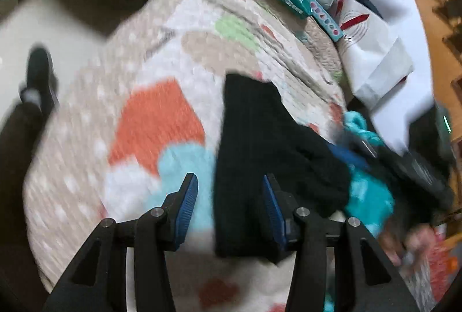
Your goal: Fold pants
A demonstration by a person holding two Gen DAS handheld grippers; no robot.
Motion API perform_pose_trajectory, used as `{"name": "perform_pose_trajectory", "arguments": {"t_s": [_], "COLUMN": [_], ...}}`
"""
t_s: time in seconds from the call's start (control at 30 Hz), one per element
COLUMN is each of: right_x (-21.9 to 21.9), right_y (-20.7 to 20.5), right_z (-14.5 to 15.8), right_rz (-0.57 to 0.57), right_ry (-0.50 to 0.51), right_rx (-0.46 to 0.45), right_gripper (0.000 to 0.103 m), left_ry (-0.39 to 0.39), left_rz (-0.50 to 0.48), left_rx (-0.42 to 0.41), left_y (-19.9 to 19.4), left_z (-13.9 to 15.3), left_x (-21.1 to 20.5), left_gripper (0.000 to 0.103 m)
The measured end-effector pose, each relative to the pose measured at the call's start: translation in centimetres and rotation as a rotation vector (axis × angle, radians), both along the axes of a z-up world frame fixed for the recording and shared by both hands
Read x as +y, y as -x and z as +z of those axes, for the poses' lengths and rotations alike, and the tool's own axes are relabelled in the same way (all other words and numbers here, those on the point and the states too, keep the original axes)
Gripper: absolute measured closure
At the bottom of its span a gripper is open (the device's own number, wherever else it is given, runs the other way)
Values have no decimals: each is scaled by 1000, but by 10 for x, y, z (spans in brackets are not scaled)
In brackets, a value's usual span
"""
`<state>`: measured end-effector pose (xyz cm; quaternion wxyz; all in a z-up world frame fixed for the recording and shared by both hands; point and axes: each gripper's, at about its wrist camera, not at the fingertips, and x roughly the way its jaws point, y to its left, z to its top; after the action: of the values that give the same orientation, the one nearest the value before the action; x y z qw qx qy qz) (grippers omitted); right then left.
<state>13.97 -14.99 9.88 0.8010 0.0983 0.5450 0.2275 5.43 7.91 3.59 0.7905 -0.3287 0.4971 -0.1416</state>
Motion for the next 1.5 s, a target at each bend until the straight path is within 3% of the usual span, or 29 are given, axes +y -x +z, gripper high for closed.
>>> {"name": "perform_pose_trajectory", "arguments": {"t_s": [0.13, 0.17, 0.27, 0.37, 0.43, 0.63, 0.8, 0.83, 0.9, 0.97, 1.07, 1.17, 1.2, 1.27, 1.33, 1.4, 1.47, 1.5], "right_x": [67, 78, 106, 123, 129, 168, 195, 190, 171, 130, 62, 11, 1, -11, -11, -13, -19, -27], "right_y": [-42, -47, -56, -51, -47, -53, -49, -51, -56, -60, -53, -24, -14, 10, 27, 36, 45, 51], "right_z": [-17, -22, -43, -59, -58, -52, -66, -63, -50, -23, 18, 33, 32, 13, -11, -38, -63, -71], "right_rz": [231, 275, 369, 455, 465, 495, 527, 522, 469, 354, 157, 32, 13, -25, -47, -87, -173, -207], "right_ry": [132, 162, 306, 404, 423, 372, 439, 432, 402, 323, 255, 217, 178, 89, 49, 32, 72, 45], "right_rx": [-21, -17, -10, 18, 14, 12, -3, -2, -7, -47, -125, -154, -136, -79, -35, 28, 94, 120], "right_gripper": [38, 38, 38, 79, 91, 94, 89, 84, 51, 44, 45, 65, 66, 67, 67, 67, 69, 69], "left_ry": [5, -12, -107, -215, -206, -156, -144, -123, -88, -82, -140, -185, -195, -250, -370, -462, -505, -514], "left_rz": [-37, -38, -55, -97, -97, -70, -83, -85, -92, -79, -40, -50, -77, -146, -205, -254, -269, -278], "left_rx": [14, 10, 1, -38, -24, 21, 25, 35, 51, 37, -19, -39, -48, -75, -51, 0, -49, -36], "left_y": [9, 7, -2, -2, -2, -1, 5, 5, 5, 12, 9, -12, -19, -32, -45, -47, -40, -38], "left_z": [-11, -12, -17, -12, -15, -18, -17, -16, -13, -5, 14, 25, 27, 26, 10, -9, -10, -8], "left_x": [-27, -34, -52, -62, -55, -25, -16, -12, -1, 13, 26, 17, 9, -16, -43, -53, -54, -53], "left_gripper": [55, 50, 50, 82, 86, 90, 86, 84, 80, 76, 70, 70, 67, 63, 61, 59, 55, 54]}}
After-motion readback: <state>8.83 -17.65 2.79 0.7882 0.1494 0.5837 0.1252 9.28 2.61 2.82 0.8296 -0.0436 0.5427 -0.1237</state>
